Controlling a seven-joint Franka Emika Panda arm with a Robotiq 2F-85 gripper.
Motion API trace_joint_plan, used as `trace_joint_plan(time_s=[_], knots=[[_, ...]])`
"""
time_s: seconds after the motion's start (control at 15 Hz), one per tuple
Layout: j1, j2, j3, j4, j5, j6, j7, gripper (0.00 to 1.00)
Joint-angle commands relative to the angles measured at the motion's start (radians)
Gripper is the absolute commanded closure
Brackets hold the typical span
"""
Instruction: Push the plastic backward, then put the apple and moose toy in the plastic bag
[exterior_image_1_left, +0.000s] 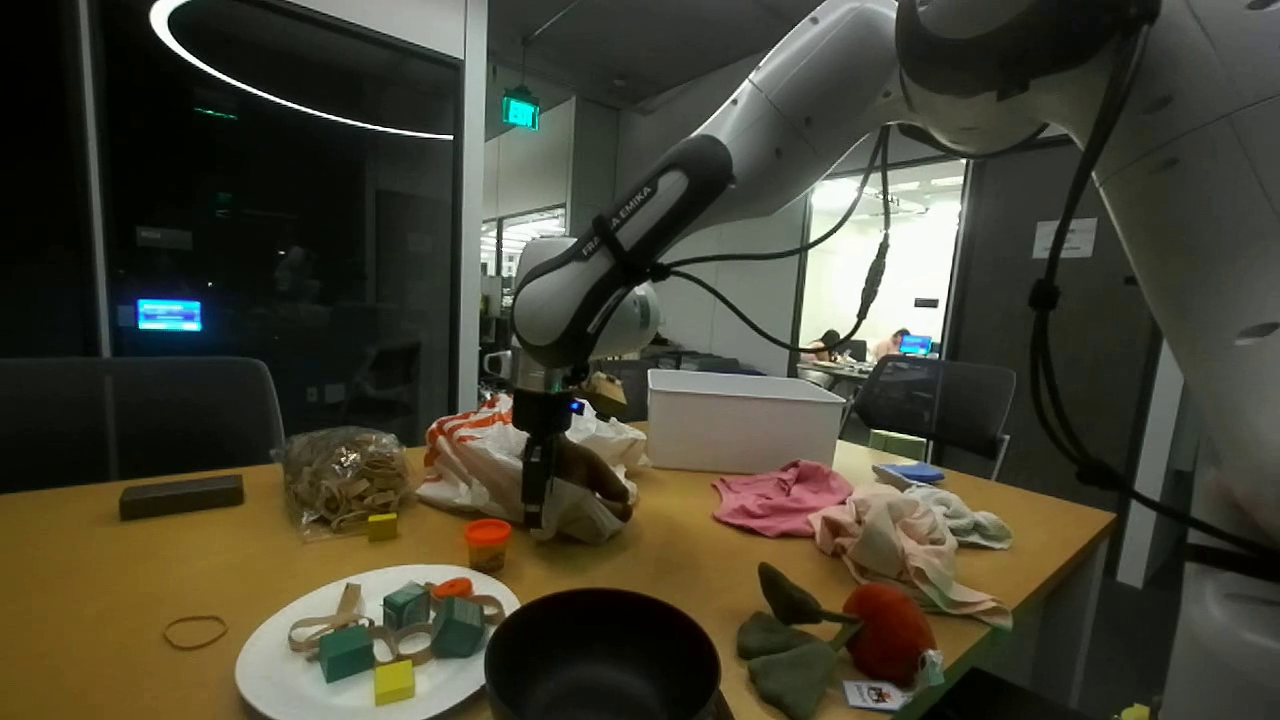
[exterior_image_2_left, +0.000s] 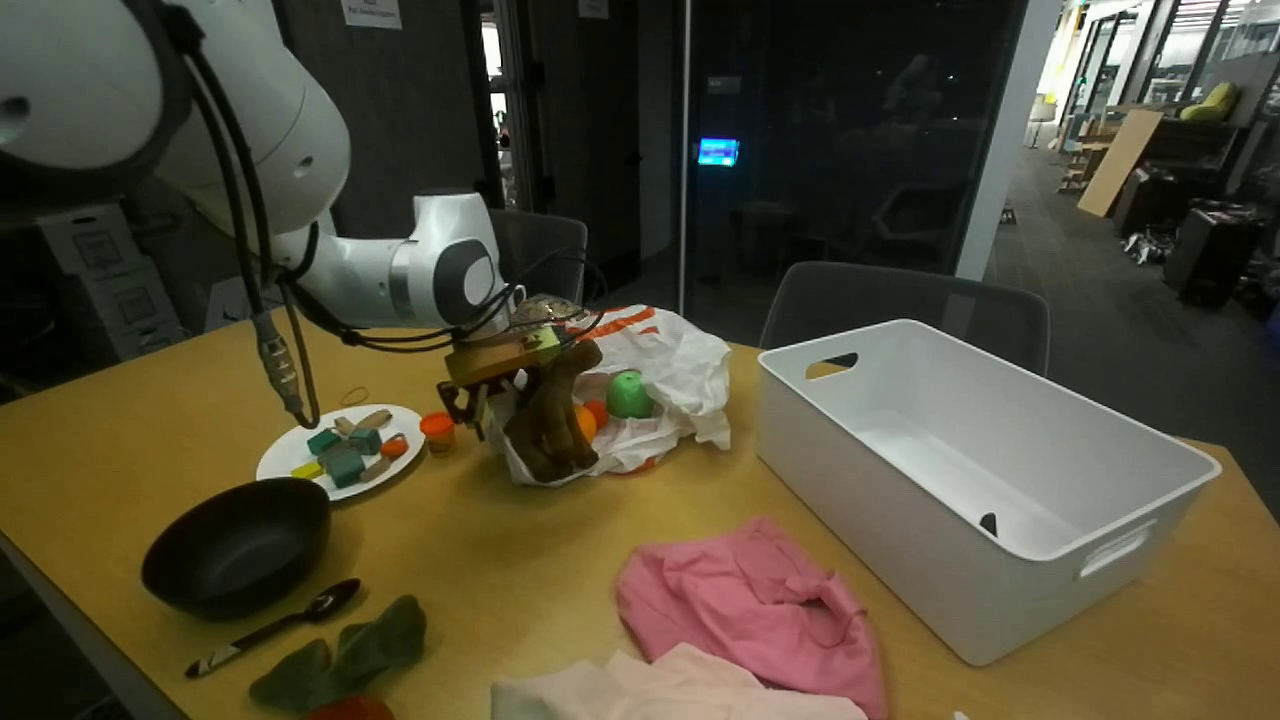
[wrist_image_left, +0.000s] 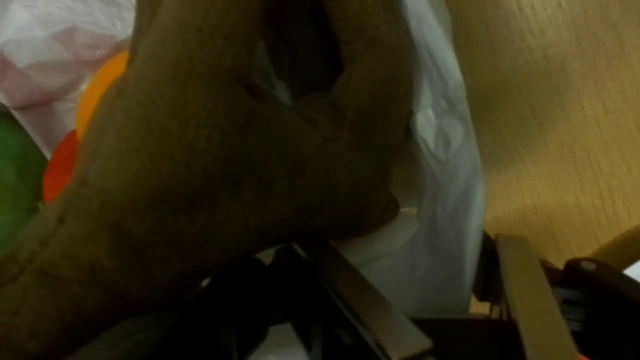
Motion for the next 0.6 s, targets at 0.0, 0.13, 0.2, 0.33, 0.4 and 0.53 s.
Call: trace_joint_plan(time_s=[0.0, 0.13, 0.2, 0.33, 0.4, 0.53], knots=[[-0.016, 0.022, 0.002, 0.053, 0.0, -0.047, -0.009, 0.65], [-0.029, 0.029, 0.007, 0.077, 0.022, -0.099, -0.017, 0.8], [-0.038, 0.033, 0.012, 0.091, 0.038, -0.14, -0.026, 0.86], [-0.067, 0.052, 0.026, 0.139, 0.102, -0.262, -0.066, 0.9], [-0.08, 0.064, 0.031, 0.168, 0.143, -0.334, -0.088, 0.91], [-0.101, 0.088, 0.026, 0.227, 0.209, -0.474, -0.115, 0.88]])
